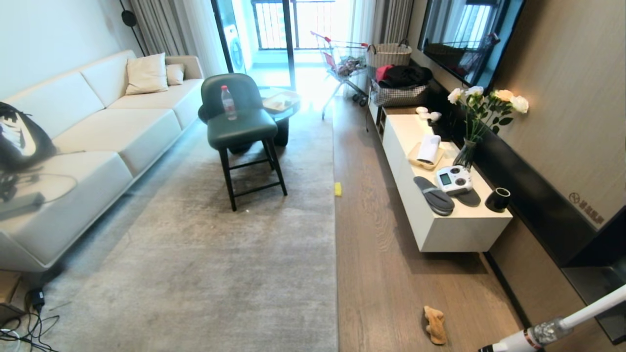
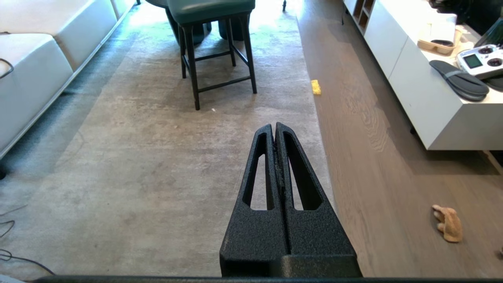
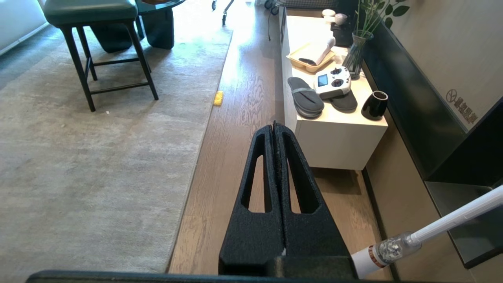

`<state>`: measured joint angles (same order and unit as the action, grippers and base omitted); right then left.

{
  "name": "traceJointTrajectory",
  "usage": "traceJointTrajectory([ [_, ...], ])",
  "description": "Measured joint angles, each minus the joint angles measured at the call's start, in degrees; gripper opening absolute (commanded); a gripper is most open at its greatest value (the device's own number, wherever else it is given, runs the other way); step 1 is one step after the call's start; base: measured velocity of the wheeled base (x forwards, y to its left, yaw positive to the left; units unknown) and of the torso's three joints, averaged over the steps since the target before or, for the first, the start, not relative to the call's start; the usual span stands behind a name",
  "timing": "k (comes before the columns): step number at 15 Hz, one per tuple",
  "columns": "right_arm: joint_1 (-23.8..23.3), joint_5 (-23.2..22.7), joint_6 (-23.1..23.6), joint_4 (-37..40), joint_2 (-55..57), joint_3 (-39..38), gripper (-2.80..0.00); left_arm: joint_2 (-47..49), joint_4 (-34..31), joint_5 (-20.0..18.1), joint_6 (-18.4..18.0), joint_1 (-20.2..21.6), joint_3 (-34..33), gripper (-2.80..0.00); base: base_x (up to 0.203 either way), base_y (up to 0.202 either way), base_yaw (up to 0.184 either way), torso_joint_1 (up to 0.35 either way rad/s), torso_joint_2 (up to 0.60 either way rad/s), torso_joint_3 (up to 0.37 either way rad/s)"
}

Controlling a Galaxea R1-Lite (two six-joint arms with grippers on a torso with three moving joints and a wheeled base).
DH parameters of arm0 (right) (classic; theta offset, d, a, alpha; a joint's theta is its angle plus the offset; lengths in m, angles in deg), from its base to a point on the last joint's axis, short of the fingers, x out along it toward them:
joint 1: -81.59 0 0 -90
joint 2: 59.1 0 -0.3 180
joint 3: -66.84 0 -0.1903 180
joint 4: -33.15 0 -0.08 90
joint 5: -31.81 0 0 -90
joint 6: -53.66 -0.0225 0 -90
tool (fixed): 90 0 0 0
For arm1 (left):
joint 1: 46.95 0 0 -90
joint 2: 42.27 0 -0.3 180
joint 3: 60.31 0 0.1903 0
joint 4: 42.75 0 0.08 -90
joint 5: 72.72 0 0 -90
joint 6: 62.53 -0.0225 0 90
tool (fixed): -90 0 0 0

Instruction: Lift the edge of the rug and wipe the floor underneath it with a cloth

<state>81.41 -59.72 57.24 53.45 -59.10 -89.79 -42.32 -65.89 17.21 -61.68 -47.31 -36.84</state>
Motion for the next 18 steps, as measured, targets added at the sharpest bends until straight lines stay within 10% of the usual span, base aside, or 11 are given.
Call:
traceJointTrajectory([
  [18,0.0,0.1,0.1,0.0,0.0,0.0,-2.80,0.0,0.0,0.0,0.0,0.0,0.0,-2.80,0.000,0.000,0.000,0.142,-0.31,-0.176],
])
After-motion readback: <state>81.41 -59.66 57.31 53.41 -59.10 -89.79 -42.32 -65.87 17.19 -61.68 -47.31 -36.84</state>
